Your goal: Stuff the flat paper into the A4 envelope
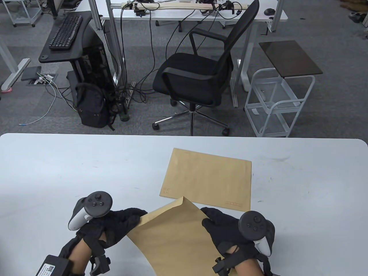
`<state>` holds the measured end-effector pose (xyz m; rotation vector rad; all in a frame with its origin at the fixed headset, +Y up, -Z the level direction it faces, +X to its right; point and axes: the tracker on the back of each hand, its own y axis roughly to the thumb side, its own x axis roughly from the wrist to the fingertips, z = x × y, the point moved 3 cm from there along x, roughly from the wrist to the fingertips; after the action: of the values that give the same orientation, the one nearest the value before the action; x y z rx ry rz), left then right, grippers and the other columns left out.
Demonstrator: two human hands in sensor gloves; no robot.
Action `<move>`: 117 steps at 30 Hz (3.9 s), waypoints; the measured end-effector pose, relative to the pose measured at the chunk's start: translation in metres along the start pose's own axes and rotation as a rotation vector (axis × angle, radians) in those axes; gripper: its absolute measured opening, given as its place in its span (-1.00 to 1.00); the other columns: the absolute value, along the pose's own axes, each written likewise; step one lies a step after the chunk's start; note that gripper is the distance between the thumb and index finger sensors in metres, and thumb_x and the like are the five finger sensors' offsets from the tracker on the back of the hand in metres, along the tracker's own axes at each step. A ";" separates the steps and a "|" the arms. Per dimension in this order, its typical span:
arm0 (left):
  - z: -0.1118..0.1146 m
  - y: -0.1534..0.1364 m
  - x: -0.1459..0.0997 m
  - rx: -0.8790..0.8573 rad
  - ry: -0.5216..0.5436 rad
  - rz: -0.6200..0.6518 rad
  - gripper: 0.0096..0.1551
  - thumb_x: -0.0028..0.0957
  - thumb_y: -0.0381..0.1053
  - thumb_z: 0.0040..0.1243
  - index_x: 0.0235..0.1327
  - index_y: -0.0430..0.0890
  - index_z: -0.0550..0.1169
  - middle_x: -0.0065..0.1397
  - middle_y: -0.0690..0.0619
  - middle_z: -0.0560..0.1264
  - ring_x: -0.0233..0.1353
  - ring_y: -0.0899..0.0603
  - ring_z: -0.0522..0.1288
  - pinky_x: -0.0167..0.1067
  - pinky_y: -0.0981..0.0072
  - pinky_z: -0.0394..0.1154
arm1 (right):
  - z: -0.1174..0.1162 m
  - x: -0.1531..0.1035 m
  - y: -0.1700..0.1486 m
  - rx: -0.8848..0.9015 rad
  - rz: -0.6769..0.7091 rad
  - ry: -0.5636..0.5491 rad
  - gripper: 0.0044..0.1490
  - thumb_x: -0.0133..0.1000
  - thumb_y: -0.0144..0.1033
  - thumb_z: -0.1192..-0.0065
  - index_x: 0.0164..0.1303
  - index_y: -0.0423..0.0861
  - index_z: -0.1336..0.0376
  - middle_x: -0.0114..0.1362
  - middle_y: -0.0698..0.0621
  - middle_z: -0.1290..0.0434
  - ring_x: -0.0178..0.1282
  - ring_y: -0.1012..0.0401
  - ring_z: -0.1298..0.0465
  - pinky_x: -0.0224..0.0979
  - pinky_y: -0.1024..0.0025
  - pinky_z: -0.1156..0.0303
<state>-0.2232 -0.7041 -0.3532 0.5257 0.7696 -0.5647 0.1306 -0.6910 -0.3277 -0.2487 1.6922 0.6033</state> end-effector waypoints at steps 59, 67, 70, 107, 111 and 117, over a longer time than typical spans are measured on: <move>0.055 0.089 -0.006 1.029 0.521 0.100 -0.47 -0.05 0.18 0.12 0.02 -0.04 0.68 -0.37 0.28 0.72 -0.44 0.02 0.72 0.04 0.02 0.69 | 0.010 -0.013 0.043 -0.672 0.052 -0.193 -0.43 0.11 0.03 -0.28 0.32 0.12 -0.40 0.33 0.04 -0.49 0.28 -0.05 -0.56 0.39 -0.21 -0.34; 0.055 0.088 -0.006 1.038 0.512 0.093 -0.48 -0.05 0.18 0.11 0.02 -0.04 0.68 -0.37 0.28 0.72 -0.43 0.02 0.72 0.05 0.02 0.69 | 0.011 -0.013 0.041 -0.660 0.041 -0.190 -0.42 0.10 0.03 -0.29 0.33 0.12 -0.39 0.34 0.03 -0.48 0.29 -0.04 -0.56 0.39 -0.21 -0.34; 0.047 0.083 -0.008 0.997 0.539 0.100 -0.48 -0.05 0.18 0.10 0.03 -0.03 0.68 -0.36 0.28 0.72 -0.43 0.02 0.73 0.05 0.02 0.69 | 0.018 -0.015 0.040 -0.640 0.002 -0.195 -0.32 0.10 0.03 -0.33 0.45 0.11 -0.29 0.43 0.01 -0.40 0.38 -0.05 -0.50 0.42 -0.24 -0.31; -0.030 -0.005 -0.020 0.280 0.531 -0.013 0.01 -0.05 0.32 0.07 0.62 -0.03 0.06 0.64 0.03 0.27 0.53 -0.17 0.54 0.51 -0.20 0.43 | 0.096 -0.018 0.109 -0.474 -0.042 -0.474 -0.50 0.13 -0.09 -0.36 0.30 0.12 -0.41 0.27 0.08 -0.54 0.19 0.03 -0.63 0.30 -0.09 -0.45; -0.030 -0.004 -0.020 0.291 0.527 -0.015 0.01 -0.05 0.32 0.07 0.62 -0.03 0.07 0.64 0.04 0.27 0.54 -0.17 0.53 0.51 -0.21 0.42 | 0.068 0.015 0.103 -0.725 -0.028 -0.484 -0.49 0.14 -0.10 -0.36 0.32 0.15 -0.38 0.30 0.11 -0.52 0.25 0.04 -0.61 0.34 -0.10 -0.43; -0.032 -0.006 -0.020 0.294 0.529 -0.024 0.01 -0.05 0.32 0.07 0.62 -0.02 0.07 0.64 0.04 0.26 0.54 -0.17 0.52 0.51 -0.21 0.42 | 0.014 0.045 0.077 -1.050 0.061 -0.418 -0.48 0.18 -0.08 -0.33 0.37 0.19 -0.33 0.35 0.15 -0.48 0.34 0.08 -0.56 0.43 -0.08 -0.38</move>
<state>-0.2545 -0.6833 -0.3584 0.9603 1.2025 -0.5703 0.0959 -0.6119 -0.3537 -0.7508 0.8583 1.4487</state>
